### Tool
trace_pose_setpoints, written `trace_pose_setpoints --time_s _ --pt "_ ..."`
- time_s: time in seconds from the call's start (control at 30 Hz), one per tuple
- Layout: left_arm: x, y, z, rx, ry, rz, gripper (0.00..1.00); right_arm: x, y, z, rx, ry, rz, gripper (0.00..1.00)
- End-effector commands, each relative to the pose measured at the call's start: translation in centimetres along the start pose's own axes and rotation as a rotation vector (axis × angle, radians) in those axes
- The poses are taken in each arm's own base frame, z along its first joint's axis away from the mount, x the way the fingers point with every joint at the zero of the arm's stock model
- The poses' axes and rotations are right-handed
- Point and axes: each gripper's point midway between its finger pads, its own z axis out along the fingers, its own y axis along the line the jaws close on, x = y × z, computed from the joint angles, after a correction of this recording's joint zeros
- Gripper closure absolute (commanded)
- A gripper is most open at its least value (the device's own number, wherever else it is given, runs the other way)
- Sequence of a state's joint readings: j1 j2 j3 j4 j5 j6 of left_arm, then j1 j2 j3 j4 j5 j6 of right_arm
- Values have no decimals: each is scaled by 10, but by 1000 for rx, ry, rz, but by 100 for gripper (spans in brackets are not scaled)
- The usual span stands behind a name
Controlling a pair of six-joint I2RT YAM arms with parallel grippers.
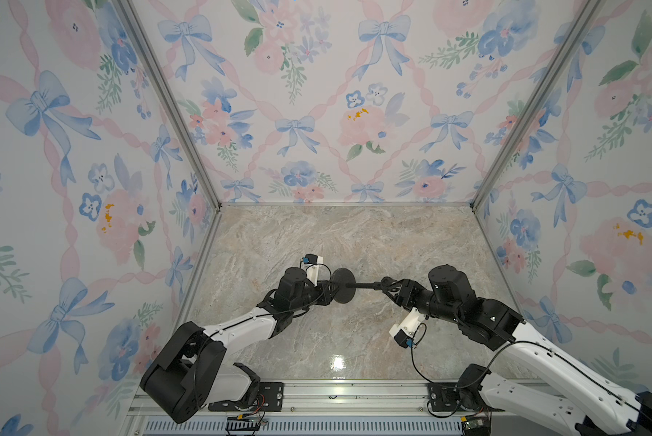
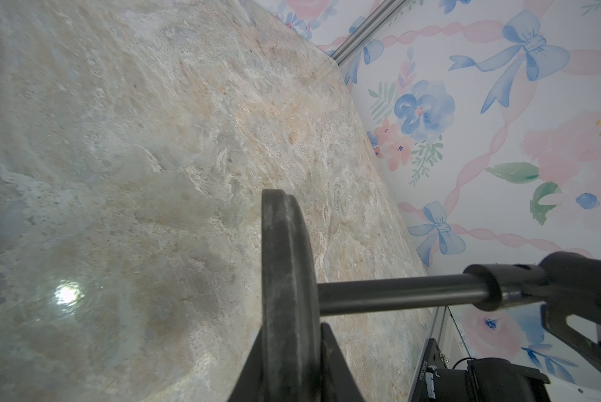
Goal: Assemble a microphone stand
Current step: Screw the microphone stand pole into the microphone stand base.
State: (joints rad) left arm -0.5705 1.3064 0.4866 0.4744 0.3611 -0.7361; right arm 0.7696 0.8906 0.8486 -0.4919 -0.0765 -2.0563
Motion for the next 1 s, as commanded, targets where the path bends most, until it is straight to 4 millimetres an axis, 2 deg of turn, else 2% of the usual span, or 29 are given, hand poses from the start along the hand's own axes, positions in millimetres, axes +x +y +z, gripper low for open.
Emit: trace_pose_setpoints --time_s 0.0,0.1,0.17,0.2,0.27,0.3,0.33,0.37,0.4,0.43,0.57,0.63,0.97 --pt "-25 -30 -1 98 -63 56 100 -6 -8 9 68 -25 113 47" --pt "-25 -31 -1 100 -63 58 100 -8 -26 7 162 -65 281 52" --pt "-26 -31 -1 99 -64 59 100 -12 -32 4 174 -102 366 54" --pt "-25 -31 0 99 -63 59 100 -14 -33 1 160 -122 391 55" --pt "-26 -31 -1 101 -64 60 100 -20 -28 -5 104 -157 403 63" --pt "-26 -31 -1 101 -63 60 100 -23 -24 -8 81 -163 388 62" --pt "-26 -32 -1 102 -63 60 100 -24 -19 -9 63 -158 364 57" --pt "-26 -31 -1 100 -63 59 100 -23 -14 -10 53 -143 328 44" --pt "-25 -32 0 102 -62 59 100 -22 -9 -10 52 -126 283 27" --pt "-25 -31 0 100 -61 59 100 -21 -3 -10 49 -105 232 20" --pt "-24 -30 1 103 -52 57 100 -9 22 -12 -59 -27 83 18" --pt "-23 -32 2 107 -48 58 100 -3 28 -9 -87 5 29 19" --pt "-20 -36 4 125 -29 61 100 7 3 11 -13 36 -115 26"
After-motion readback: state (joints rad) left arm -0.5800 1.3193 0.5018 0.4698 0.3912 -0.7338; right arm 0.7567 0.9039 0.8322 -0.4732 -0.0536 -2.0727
